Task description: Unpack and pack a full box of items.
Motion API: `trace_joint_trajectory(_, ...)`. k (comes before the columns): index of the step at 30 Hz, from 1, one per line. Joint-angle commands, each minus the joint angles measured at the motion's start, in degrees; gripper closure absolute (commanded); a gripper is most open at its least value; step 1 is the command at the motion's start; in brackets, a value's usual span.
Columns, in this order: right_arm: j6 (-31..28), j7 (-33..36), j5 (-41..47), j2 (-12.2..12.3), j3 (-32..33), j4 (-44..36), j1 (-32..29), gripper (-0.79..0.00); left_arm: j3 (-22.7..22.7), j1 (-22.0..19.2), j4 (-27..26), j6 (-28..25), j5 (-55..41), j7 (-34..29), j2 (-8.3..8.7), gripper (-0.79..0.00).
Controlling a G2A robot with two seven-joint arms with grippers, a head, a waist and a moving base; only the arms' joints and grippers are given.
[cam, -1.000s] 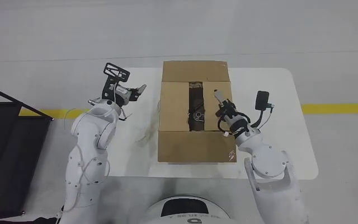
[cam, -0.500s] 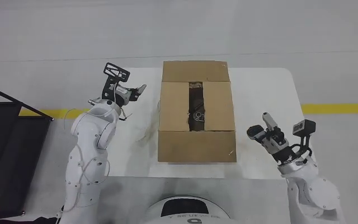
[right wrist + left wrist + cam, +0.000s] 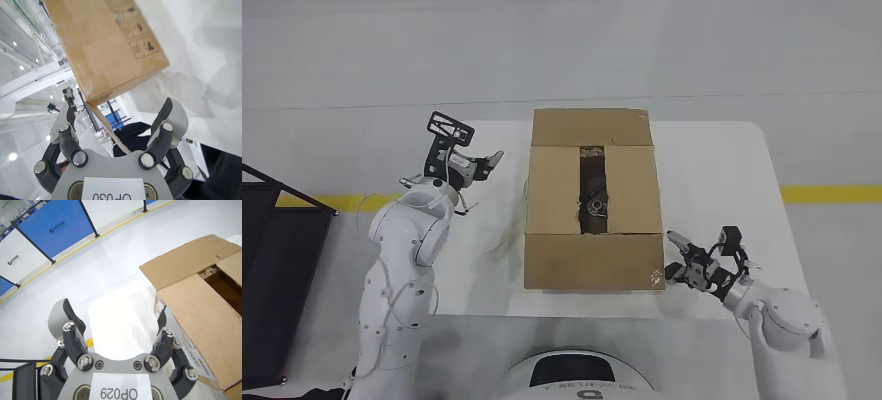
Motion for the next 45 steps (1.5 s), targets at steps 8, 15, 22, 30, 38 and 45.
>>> trace_joint_trajectory(8,-1.5,18.3,15.1,1.2,-0.6,7.5,5.6,-0.785,0.0,0.0,0.0,0.0,0.0,0.0,0.00,-0.785)
trace_joint_trajectory(15,2.0,13.5,20.5,1.2,-5.4,12.0,12.4,-0.785,0.0,0.0,0.0,0.0,0.0,0.0,0.00,-0.785)
trace_joint_trajectory(22,2.7,8.7,25.0,1.0,-9.8,14.5,17.7,-0.785,0.0,0.0,0.0,0.0,0.0,0.0,0.00,-0.785)
trace_joint_trajectory(30,0.1,7.7,28.6,1.3,-10.1,11.2,16.4,-0.785,0.0,0.0,0.0,0.0,0.0,0.0,0.00,-0.785)
trace_joint_trajectory(38,-5.6,4.0,32.3,1.4,-10.2,5.2,13.8,-0.785,0.0,0.0,0.0,0.0,0.0,0.0,0.00,-0.785)
trace_joint_trajectory(45,-8.8,-6.7,28.0,1.3,-12.2,5.5,15.7,-0.785,0.0,0.0,0.0,0.0,0.0,0.0,0.00,-0.785)
